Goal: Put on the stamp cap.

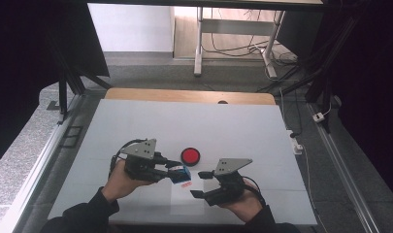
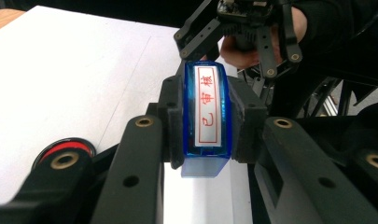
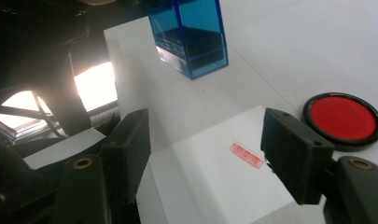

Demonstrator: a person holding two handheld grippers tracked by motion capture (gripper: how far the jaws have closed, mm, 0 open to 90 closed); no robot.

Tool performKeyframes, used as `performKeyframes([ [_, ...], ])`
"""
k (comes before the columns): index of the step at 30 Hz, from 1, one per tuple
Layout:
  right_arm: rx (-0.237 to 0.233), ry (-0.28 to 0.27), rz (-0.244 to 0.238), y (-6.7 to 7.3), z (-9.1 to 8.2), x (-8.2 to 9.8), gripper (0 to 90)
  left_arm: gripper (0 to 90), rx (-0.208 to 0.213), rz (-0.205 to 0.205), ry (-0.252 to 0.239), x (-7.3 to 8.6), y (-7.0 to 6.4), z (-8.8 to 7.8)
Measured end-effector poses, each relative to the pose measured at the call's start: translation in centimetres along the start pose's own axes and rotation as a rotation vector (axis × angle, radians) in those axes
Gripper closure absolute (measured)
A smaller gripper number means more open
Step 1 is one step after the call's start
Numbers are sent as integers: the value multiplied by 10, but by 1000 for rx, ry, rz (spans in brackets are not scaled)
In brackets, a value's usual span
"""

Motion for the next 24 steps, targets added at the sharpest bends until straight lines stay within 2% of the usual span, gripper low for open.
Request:
performKeyframes([
  [3, 34, 10, 0, -2, -3, 2, 284, 698, -17, -7, 10, 2, 3, -2],
  [10, 78, 19, 1, -4, -8, 6, 235, 699, -50, -19, 33, 5, 8, -4],
  [20, 125, 21, 37, -8, -16, 13, 147, 698, -103, -42, 54, 9, 17, -10],
  [24, 149, 39, 61, -11, -22, 18, 119, 698, -125, -50, 60, 11, 20, -14],
])
Point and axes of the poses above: each handheld gripper's, and its own axes: z roughly forward along the jaws, x roughly out of its underside, y roughly to its left, the point moved 10 cm from there along z, roughly forward along the jaws
